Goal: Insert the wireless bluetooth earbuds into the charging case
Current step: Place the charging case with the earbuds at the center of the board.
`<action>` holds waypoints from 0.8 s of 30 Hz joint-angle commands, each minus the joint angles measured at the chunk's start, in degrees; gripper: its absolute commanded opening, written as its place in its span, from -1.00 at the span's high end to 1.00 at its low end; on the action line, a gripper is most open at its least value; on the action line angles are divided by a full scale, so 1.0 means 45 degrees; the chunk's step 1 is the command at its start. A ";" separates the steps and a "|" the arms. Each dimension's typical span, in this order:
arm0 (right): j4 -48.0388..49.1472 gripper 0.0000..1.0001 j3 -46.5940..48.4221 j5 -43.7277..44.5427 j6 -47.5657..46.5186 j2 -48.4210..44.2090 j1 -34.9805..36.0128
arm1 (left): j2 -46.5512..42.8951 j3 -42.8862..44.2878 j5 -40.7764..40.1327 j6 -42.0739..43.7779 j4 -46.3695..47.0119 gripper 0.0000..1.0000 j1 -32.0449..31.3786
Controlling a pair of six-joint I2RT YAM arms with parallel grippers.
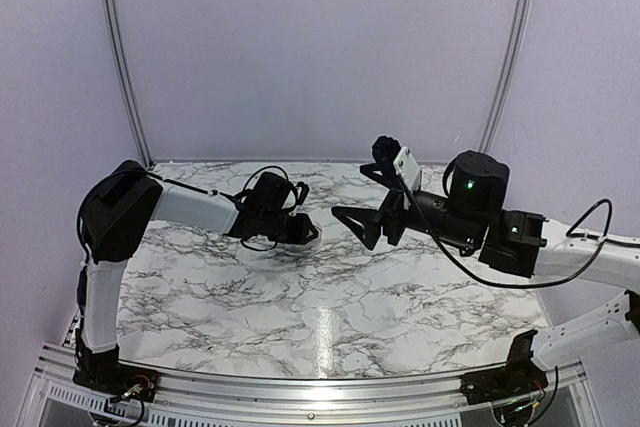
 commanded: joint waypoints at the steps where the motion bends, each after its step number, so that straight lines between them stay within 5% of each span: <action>1: 0.0179 -0.97 -0.0065 0.0142 0.0350 -0.0044 -0.0095 | 0.0429 0.0618 -0.0002 -0.0302 -0.1024 1.00 0.0256; 9: 0.0330 -0.97 -0.0254 -0.0122 0.0720 0.0054 -0.0375 | 0.1124 0.1354 0.0401 -0.0529 -0.1875 0.78 0.0601; 15: 0.0367 -0.97 -0.0335 -0.1009 0.1325 0.0068 -0.1167 | 0.0452 0.1166 0.0172 -0.0428 -0.2050 0.06 0.0627; 21: 0.0623 -0.97 -0.0568 -0.1786 0.2021 0.0212 -0.1842 | -0.0538 0.1071 -0.0042 -0.0099 -0.2746 -0.38 0.0627; 24: 0.0715 -0.97 -0.0674 -0.2234 0.2558 0.0336 -0.2333 | -0.1302 0.0952 -0.0243 0.0193 -0.2963 -0.88 0.0627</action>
